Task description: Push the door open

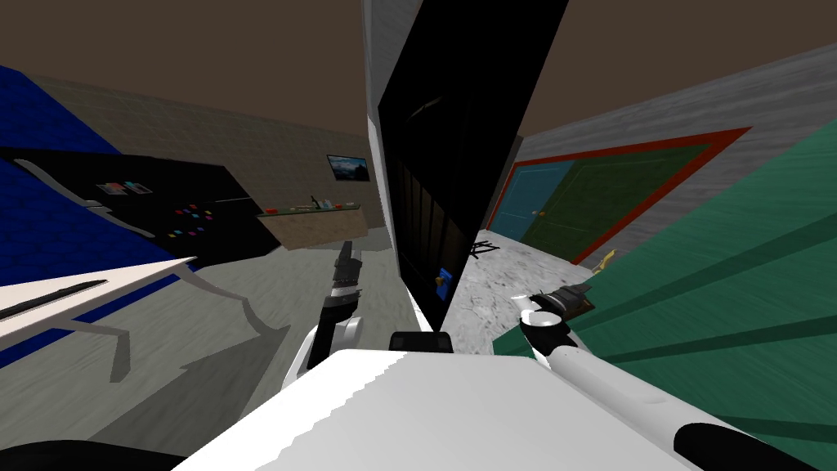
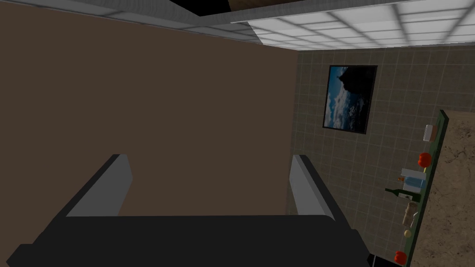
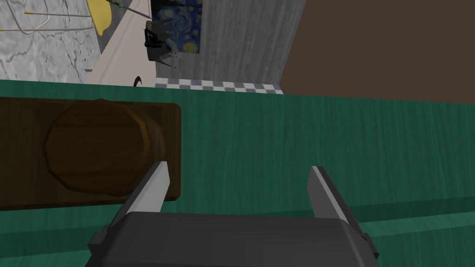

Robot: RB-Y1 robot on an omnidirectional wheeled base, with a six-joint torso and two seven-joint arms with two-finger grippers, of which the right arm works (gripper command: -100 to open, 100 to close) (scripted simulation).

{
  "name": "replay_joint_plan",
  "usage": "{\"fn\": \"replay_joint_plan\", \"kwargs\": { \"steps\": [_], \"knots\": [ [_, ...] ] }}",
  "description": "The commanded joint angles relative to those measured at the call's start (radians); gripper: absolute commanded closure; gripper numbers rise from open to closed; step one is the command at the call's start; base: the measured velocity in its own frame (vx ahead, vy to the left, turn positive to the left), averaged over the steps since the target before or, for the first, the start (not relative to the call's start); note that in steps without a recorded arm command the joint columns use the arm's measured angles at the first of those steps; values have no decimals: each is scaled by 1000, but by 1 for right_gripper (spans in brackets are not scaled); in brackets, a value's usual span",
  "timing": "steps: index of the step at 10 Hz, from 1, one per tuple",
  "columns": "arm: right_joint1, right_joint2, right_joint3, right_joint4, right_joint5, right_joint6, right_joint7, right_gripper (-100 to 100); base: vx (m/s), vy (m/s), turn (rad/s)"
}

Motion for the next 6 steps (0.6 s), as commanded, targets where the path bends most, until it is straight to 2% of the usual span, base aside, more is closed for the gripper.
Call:
{"fn": "replay_joint_plan", "kwargs": {
  "steps": [1, 6],
  "knots": [
    [-19, 24, 14, -31, 6, 28, 0, -100, 5, -13, 9],
    [-16, 24, 20, -34, 9, 26, 4, -100, 0, -2, 4]
  ]
}}
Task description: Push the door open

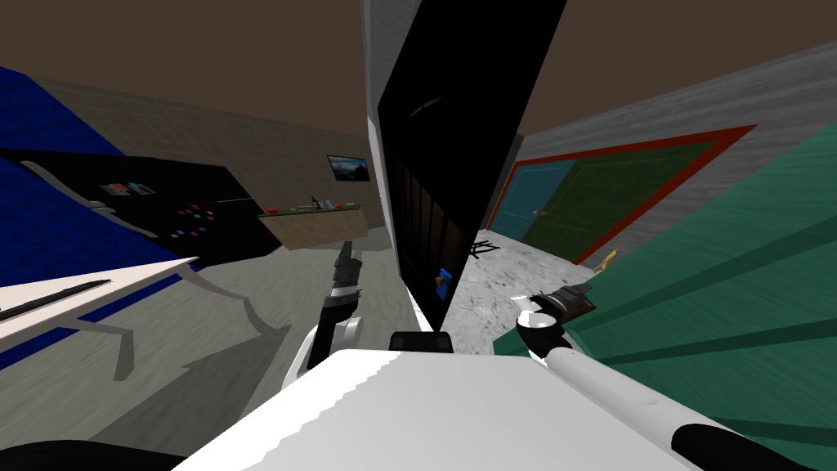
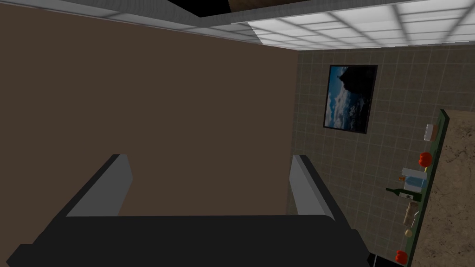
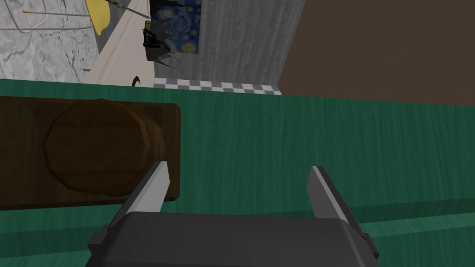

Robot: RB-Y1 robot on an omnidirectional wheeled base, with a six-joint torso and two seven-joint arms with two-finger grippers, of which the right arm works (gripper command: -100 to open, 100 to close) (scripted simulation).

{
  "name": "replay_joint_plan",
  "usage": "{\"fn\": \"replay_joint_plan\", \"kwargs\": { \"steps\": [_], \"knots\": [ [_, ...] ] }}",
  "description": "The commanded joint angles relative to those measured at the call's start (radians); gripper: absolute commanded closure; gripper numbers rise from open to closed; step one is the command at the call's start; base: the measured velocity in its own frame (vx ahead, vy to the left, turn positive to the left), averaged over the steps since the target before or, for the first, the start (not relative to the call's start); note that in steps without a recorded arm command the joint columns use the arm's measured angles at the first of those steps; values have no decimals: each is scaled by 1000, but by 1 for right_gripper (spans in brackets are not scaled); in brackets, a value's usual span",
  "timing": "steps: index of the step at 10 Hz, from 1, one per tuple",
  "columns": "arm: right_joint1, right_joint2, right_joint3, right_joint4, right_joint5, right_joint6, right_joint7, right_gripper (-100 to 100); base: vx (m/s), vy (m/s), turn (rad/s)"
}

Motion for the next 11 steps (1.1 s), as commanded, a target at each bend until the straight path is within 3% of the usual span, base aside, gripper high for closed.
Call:
{"fn": "replay_joint_plan", "kwargs": {
  "steps": [1, 11],
  "knots": [
    [-25, -17, 17, 47, 7, -7, 0, -100, 3, -13, 14],
    [-19, -17, 30, 40, 13, -10, 9, -100, 4, -23, 25]
  ]
}}
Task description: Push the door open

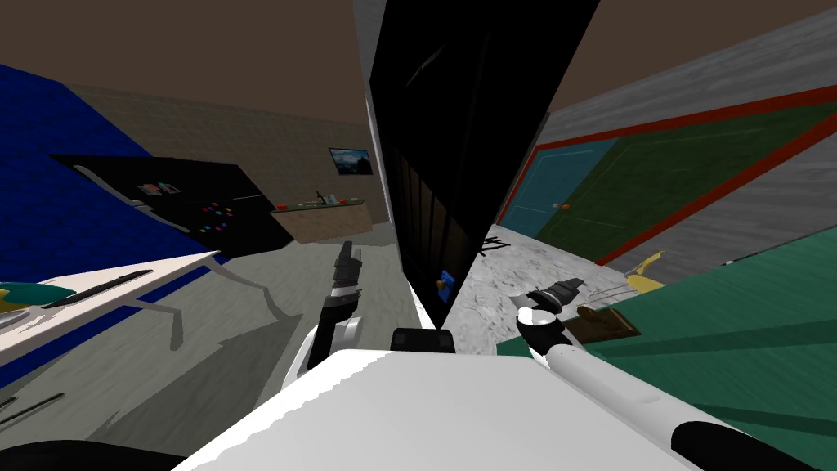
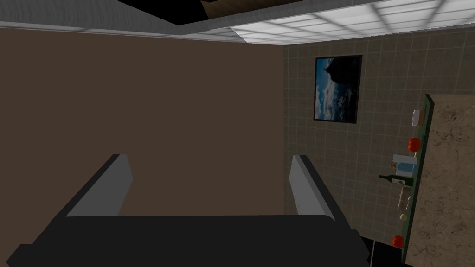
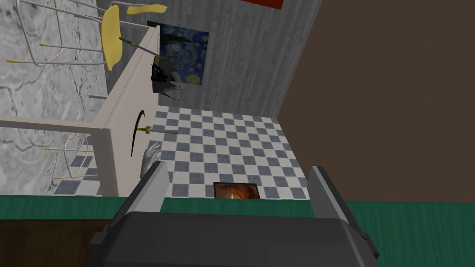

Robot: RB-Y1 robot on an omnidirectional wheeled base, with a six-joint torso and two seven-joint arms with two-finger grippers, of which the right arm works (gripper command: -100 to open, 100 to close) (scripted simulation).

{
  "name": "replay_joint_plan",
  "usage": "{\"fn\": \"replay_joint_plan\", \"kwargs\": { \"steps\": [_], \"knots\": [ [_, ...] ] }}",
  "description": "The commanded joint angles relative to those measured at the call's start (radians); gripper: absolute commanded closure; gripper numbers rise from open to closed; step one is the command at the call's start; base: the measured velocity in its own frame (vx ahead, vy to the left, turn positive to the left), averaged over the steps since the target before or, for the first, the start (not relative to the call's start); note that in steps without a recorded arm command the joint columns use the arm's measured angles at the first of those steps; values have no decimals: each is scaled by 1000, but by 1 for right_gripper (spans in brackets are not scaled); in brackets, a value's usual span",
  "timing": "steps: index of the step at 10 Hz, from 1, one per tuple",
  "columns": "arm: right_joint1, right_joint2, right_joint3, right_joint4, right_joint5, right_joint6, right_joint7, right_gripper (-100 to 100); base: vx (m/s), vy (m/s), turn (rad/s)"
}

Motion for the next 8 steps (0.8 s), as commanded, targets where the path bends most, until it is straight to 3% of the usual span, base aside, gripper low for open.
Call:
{"fn": "replay_joint_plan", "kwargs": {
  "steps": [1, 8],
  "knots": [
    [6, 1, 10, -8, 5, 2, 7, -100, 4, -71, 103],
    [23, 0, 43, -24, 21, -6, 31, -100, -2, -45, 76]
  ]
}}
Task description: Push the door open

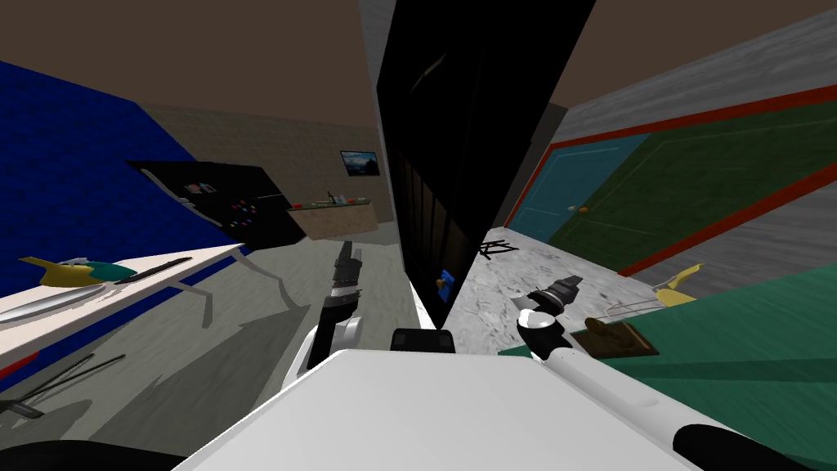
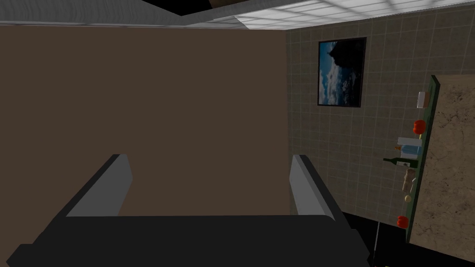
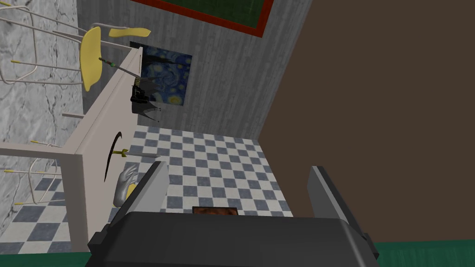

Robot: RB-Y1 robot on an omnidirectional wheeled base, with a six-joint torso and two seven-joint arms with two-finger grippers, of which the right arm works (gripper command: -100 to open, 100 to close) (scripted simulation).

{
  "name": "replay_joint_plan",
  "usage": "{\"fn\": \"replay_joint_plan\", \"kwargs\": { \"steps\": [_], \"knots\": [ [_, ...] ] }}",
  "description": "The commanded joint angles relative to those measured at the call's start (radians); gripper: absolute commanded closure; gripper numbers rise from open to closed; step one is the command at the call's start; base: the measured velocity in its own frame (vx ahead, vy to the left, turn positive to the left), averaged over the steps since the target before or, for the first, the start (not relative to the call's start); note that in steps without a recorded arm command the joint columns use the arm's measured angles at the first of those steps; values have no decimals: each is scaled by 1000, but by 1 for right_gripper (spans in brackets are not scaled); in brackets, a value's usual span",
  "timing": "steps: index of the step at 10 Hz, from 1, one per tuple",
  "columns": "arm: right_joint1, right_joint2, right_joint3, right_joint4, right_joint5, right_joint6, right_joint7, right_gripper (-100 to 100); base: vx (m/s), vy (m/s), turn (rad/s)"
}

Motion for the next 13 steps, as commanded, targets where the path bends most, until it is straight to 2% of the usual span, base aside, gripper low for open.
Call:
{"fn": "replay_joint_plan", "kwargs": {
  "steps": [1, 10, 11, 12, 13],
  "knots": [
    [5, -1, 11, -4, 5, -3, 8, -100, -10, -46, 94],
    [5, -1, 11, -4, 5, -3, 8, -100, 4, -6, 0],
    [-2, -3, -12, -1, -1, -32, 14, -100, -44, -53, -81],
    [-3, -3, -15, 0, -2, -36, 14, -100, -56, -94, -47],
    [-8, -4, -34, 3, -7, -59, 18, -100, -70, -130, -55]
  ]
}}
